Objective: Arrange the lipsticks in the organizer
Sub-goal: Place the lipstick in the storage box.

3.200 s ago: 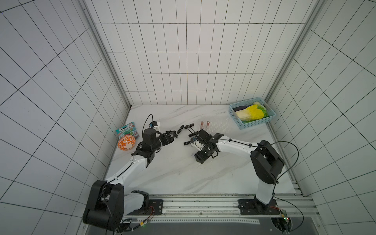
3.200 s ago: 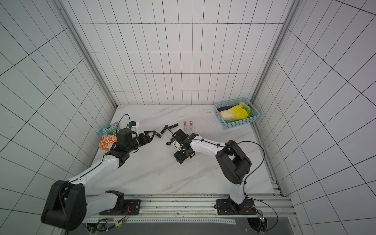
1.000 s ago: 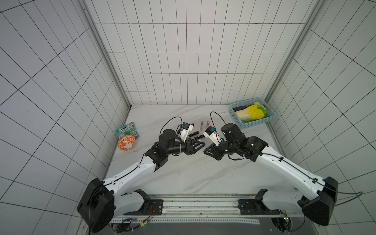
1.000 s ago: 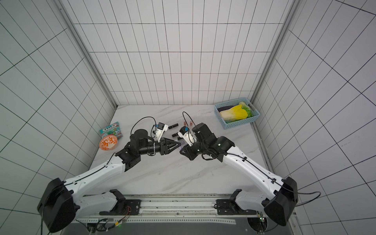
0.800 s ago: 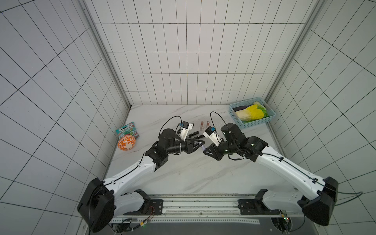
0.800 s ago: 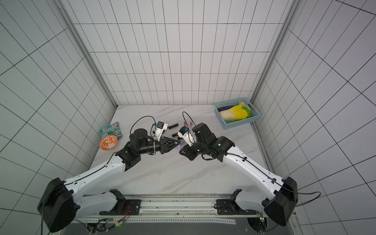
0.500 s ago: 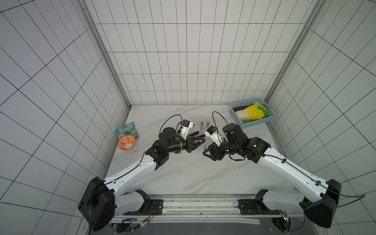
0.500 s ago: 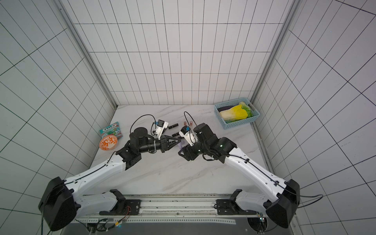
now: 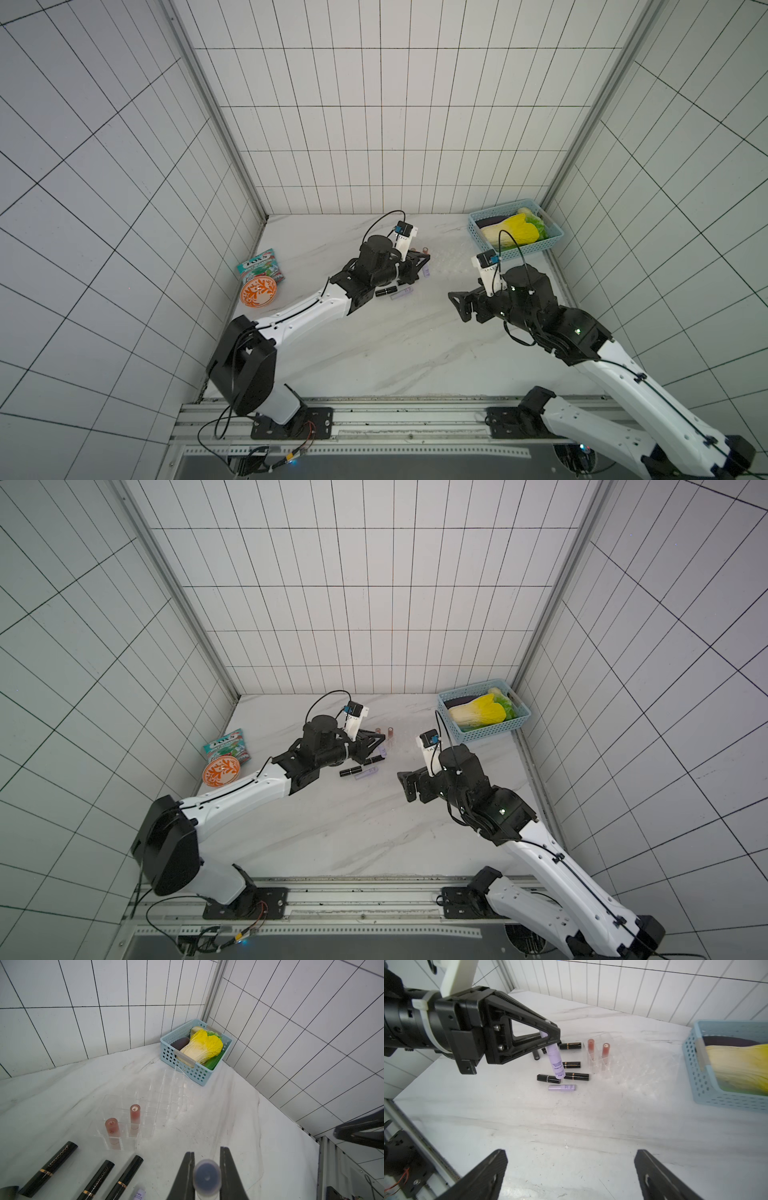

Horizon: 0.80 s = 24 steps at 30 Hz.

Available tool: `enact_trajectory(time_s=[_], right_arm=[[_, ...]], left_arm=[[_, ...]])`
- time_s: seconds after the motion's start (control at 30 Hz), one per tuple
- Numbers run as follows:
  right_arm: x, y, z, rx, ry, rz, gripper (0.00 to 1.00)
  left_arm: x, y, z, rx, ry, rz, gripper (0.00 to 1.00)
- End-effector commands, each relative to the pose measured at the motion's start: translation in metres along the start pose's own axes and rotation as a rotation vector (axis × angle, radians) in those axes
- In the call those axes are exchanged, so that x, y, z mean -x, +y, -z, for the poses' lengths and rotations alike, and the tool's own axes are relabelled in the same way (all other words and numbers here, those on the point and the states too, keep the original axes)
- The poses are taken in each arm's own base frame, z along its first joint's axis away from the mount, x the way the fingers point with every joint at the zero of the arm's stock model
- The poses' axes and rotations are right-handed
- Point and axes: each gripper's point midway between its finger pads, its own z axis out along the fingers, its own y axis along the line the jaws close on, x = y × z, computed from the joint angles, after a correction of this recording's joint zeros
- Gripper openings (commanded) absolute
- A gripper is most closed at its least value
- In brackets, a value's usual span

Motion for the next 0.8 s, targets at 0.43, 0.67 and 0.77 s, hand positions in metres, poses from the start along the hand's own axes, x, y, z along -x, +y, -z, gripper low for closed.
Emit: enact_trajectory(time_s=[0.43, 0.67, 0.77], right_arm=[[-0.023, -0.015, 0.012, -0.011, -0.005, -0.124, 0.88], [-0.021, -0.002, 0.025, 0.072, -0.011, -0.172, 0.87], [-0.019, 0.002, 0.031, 0.098, -0.024, -0.189, 0.86]], left_arm=[[0.012, 0.038, -0.111, 0.093, -0.047, -0.174, 0.09], [-0.004, 0.067, -0.138, 0.12, -0.02, -0.164, 0.09], [-0.011, 0.078, -0.145, 0.131, -0.009, -0.154, 0.09]])
